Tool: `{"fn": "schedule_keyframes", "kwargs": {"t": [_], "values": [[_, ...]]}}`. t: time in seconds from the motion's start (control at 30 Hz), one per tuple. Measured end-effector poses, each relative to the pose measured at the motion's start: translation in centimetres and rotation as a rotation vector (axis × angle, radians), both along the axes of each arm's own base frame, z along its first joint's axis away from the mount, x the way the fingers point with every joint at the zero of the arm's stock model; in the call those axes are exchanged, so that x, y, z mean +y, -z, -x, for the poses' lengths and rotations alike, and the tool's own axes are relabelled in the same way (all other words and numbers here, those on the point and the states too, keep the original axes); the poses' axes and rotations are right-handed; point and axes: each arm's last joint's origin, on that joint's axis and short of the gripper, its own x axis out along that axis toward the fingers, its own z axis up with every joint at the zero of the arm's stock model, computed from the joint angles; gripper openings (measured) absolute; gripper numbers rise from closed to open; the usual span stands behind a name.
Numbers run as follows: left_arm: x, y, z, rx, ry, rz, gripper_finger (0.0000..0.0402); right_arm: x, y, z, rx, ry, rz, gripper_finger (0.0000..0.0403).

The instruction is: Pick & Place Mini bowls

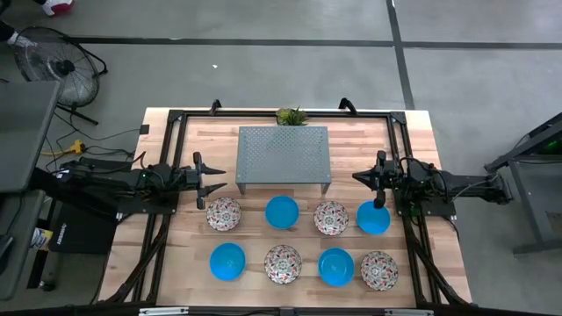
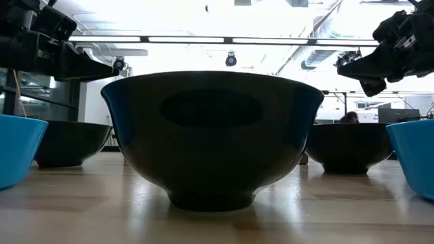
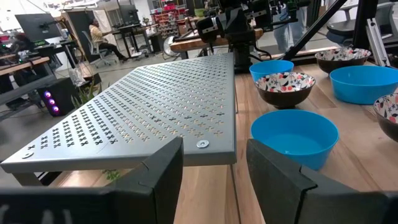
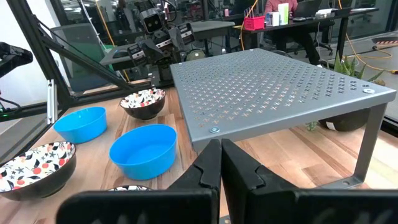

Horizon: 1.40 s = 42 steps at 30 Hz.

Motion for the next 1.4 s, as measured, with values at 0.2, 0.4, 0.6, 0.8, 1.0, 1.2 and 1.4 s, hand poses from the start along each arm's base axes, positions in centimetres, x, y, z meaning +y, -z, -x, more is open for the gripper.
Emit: {"fn": "schedule_keyframes", "kwargs": {"t": [0.2, 0.4, 0.6, 0.8, 1.0, 1.2, 1.4], "values": [[0.0, 0.0, 0.0, 0.000, 0.000, 0.000, 0.0172, 0.0, 0.0, 0.0, 0.000, 0.000, 0.000, 0.0000], [0.0, 0.0, 0.0, 0.000, 0.000, 0.000, 0.0172, 0.0, 0.0, 0.0, 0.000, 0.000, 0.000, 0.0000], [0.0, 0.0, 0.0, -0.005, -0.005, 0.003, 0.0172, 0.0, 0.0, 0.0, 0.000, 0.000, 0.000, 0.0000], [0.2, -0.2, 0.0, -0.018, -0.073, 0.010, 0.0172, 0.0, 0.0, 0.0, 0.000, 0.000, 0.000, 0.0000], [0.3, -0.8, 0.1, -0.031, -0.121, 0.002, 0.0172, 0.0, 0.0, 0.0, 0.000, 0.000, 0.000, 0.0000], [0.3, -2.4, 0.2, -0.071, -0.111, -0.021, 0.0172, 0.0, 0.0, 0.0, 0.000, 0.000, 0.000, 0.0000], [0.1, -4.1, 0.4, -0.108, -0.012, -0.014, 0.0172, 0.0, 0.0, 0.0, 0.000, 0.000, 0.000, 0.0000]]}}
